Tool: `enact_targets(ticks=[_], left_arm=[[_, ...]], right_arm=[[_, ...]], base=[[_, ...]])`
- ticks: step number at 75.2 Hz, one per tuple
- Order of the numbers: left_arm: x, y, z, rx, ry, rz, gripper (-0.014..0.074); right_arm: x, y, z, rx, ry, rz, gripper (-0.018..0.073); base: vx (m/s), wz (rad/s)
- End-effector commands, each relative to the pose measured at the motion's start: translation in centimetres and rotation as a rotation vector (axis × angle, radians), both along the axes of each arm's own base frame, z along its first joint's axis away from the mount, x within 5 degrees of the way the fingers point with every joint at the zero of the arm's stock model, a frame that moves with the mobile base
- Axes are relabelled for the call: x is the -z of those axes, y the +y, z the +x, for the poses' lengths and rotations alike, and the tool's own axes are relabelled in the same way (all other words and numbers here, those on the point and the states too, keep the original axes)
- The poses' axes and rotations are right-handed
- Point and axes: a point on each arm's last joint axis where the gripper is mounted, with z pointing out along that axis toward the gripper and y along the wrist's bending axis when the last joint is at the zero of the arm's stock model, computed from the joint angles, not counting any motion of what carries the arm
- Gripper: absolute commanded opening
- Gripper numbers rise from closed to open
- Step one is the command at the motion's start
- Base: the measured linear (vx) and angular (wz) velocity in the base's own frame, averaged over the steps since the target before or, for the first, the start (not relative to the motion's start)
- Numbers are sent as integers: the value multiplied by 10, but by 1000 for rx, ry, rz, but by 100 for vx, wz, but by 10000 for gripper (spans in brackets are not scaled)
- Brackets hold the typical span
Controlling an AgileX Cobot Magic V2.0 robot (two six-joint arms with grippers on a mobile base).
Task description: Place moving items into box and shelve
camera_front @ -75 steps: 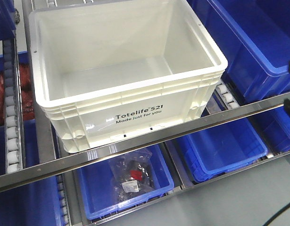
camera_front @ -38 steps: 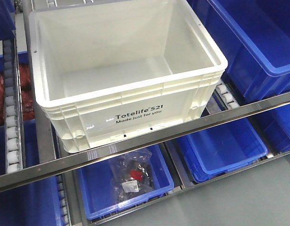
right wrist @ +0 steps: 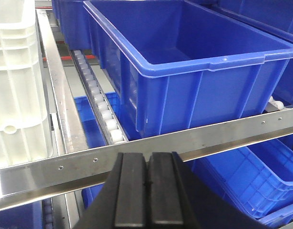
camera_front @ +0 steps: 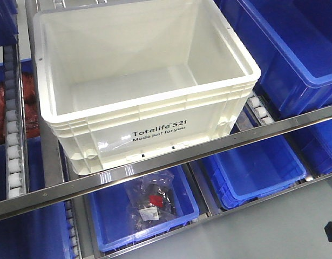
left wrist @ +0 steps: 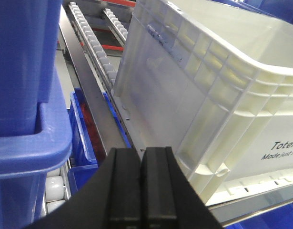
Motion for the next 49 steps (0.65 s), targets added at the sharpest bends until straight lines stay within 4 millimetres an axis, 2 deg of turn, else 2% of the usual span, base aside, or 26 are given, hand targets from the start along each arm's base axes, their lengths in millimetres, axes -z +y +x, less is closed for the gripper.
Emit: enact_targets(ticks=[1, 49], left_arm=[[3, 0, 1, 2, -57, -10, -7], [3, 0, 1, 2, -57, -10, -6]], right_arm=[[-7, 0, 0, 2, -83, -17, -7], [-7, 0, 0, 2, -83, -17, -7]], base=[[0, 0], [0, 0]])
